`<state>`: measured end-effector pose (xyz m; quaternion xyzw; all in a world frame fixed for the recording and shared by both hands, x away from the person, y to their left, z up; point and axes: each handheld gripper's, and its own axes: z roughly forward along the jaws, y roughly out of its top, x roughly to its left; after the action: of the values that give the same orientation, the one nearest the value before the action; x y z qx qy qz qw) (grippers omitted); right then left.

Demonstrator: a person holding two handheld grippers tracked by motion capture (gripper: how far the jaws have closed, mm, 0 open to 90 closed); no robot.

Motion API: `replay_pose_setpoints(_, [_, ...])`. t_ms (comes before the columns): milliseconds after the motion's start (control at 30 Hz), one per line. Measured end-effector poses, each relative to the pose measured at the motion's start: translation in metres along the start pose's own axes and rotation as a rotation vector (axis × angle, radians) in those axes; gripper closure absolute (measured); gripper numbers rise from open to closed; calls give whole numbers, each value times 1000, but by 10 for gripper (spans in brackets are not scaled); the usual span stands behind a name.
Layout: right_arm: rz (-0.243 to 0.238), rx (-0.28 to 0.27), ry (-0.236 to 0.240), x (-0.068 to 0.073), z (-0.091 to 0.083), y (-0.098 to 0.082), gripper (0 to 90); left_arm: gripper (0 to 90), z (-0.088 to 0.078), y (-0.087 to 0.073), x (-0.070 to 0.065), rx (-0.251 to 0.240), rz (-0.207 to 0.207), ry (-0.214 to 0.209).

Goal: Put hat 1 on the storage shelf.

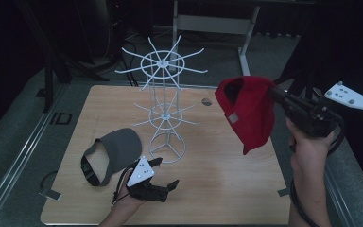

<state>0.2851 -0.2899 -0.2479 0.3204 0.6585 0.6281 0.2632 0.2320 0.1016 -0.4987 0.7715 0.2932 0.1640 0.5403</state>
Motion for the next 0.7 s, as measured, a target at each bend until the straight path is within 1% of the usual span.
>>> replay_pose_setpoints(100, [0, -7, -10, -2, 6, 8, 890, 97, 2, -9, 2, 4, -11, 8])
replay_pose_setpoints(167, [11, -10, -13, -4, 11, 12, 890, 97, 3, -13, 3, 12, -8, 26])
replay_pose_setpoints(267, [20, -13, -18, -7, 19, 17, 890, 97, 3, -19, 5, 16, -15, 33])
replay_pose_setpoints(333, [25, -17, -24, -7, 24, 20, 890, 97, 4, -22, 6, 17, -27, 35])
replay_pose_setpoints(400, [37, -23, -19, -9, 29, 22, 890, 97, 3, -25, 8, 16, -32, 37])
replay_pose_setpoints(467, [36, -28, -22, -9, 34, 24, 890, 97, 2, -26, 9, 12, -35, 44])
replay_pose_setpoints(567, [33, -18, -31, -8, 41, 26, 890, 97, 2, -28, 9, 11, -38, 51])
replay_pose_setpoints(700, [14, 12, -40, -5, 50, 25, 889, 98, 2, -30, 11, 12, -48, 53])
